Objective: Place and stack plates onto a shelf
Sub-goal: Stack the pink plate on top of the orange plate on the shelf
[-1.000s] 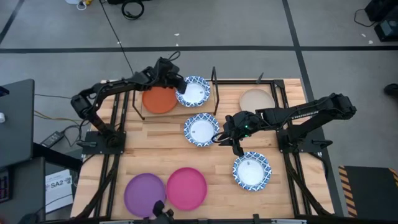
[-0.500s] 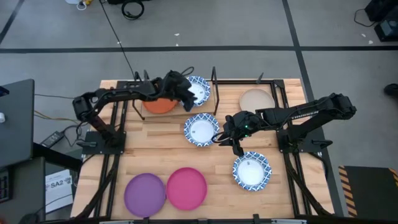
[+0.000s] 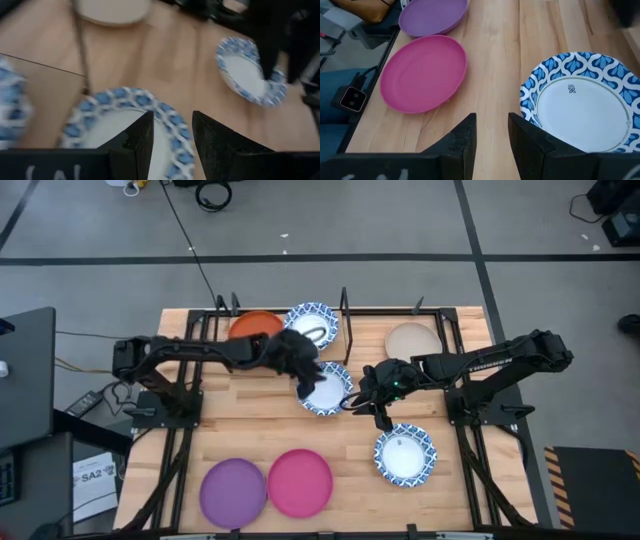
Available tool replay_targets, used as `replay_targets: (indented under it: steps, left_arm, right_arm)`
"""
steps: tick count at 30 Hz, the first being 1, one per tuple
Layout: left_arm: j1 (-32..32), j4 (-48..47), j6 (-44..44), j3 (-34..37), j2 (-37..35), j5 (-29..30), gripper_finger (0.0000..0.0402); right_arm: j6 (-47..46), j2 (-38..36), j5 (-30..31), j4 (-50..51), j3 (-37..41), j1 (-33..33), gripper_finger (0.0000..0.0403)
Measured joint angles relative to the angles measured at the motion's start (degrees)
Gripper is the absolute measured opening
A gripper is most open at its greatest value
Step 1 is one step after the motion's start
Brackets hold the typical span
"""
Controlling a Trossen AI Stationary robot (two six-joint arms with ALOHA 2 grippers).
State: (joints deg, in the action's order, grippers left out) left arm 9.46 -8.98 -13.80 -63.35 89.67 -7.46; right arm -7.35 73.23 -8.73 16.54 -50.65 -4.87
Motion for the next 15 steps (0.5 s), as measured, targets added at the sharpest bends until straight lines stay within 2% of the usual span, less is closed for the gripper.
replay_targets:
  steps: [11,15]
  left_arm:
    - [-11.72,-5.59,-5.88,-0.03,0.04,0.32,0.0141]
    - [-15.57,-9.50,-8.97,-0.04,0.09,2.41,0.0141]
  right_arm:
    - [0.02,0.00,0.02,-0.10,0.00,0.01,0.0117]
    - [0.02,0.00,0.02,-0.20,0.00,0.01,0.0117]
